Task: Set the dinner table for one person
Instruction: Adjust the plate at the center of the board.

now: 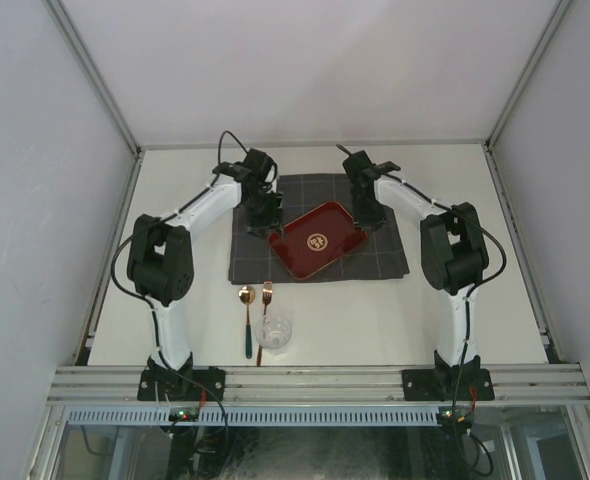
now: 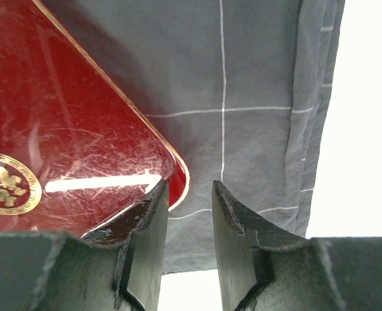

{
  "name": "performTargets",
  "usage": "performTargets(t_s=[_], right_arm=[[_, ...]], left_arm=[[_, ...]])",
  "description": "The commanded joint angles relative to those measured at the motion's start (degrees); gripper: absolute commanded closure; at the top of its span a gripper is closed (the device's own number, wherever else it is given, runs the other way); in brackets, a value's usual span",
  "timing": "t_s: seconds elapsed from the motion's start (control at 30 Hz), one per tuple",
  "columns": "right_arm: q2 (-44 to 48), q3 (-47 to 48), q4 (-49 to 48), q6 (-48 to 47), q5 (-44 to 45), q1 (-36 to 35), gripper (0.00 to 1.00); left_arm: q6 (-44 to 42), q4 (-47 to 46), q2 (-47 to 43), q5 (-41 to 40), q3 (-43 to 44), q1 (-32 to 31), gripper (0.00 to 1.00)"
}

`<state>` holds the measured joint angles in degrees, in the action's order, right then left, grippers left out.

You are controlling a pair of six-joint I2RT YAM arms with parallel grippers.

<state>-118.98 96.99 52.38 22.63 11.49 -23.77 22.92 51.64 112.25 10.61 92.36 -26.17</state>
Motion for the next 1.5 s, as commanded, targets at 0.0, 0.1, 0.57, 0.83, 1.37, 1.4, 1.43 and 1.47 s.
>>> performTargets(t_s=[0.0, 0.1, 0.57, 0.83, 1.37, 1.4, 1.43, 1.47], right_arm=[[5.22, -3.27, -3.26, 2.13, -0.08, -0.34, 0.68], [6.24, -6.03, -4.3, 2.56, -0.5, -0.37, 0.69], [5.4, -8.75, -6.57, 2.78, -2.29, -1.25, 0.72], [4.31, -9.01, -7.18, 3.03, -2.86, -1.81, 0.72], [1.96, -9.14, -7.94, 3.38, -3.75, -1.63, 0.73], [1.86, -9.04, -7.96, 3.45, -3.86, -1.62, 0.73], [1.63, -8.89, -8.01, 3.39, -3.98, -1.55, 0.73], [1.4, -8.72, -7.85, 3.45, -3.97, -1.61, 0.73]], left_arm=[[-2.81, 3.84, 3.32, -2.42, 6.34, 2.46, 0.44], [-3.09, 5.42, 5.96, -2.77, 10.06, 3.62, 0.44], [-3.16, 9.75, 15.81, -3.22, 18.35, 7.63, 0.45], [-2.97, 10.32, 17.0, -3.22, 18.34, 8.27, 0.46], [-3.19, 10.38, 17.06, -2.79, 17.55, 8.17, 0.49], [-3.15, 10.33, 17.04, -2.87, 17.37, 8.16, 0.49], [-3.23, 10.25, 17.0, -2.75, 17.29, 8.18, 0.49], [-3.17, 10.28, 16.97, -2.71, 17.24, 8.16, 0.5]])
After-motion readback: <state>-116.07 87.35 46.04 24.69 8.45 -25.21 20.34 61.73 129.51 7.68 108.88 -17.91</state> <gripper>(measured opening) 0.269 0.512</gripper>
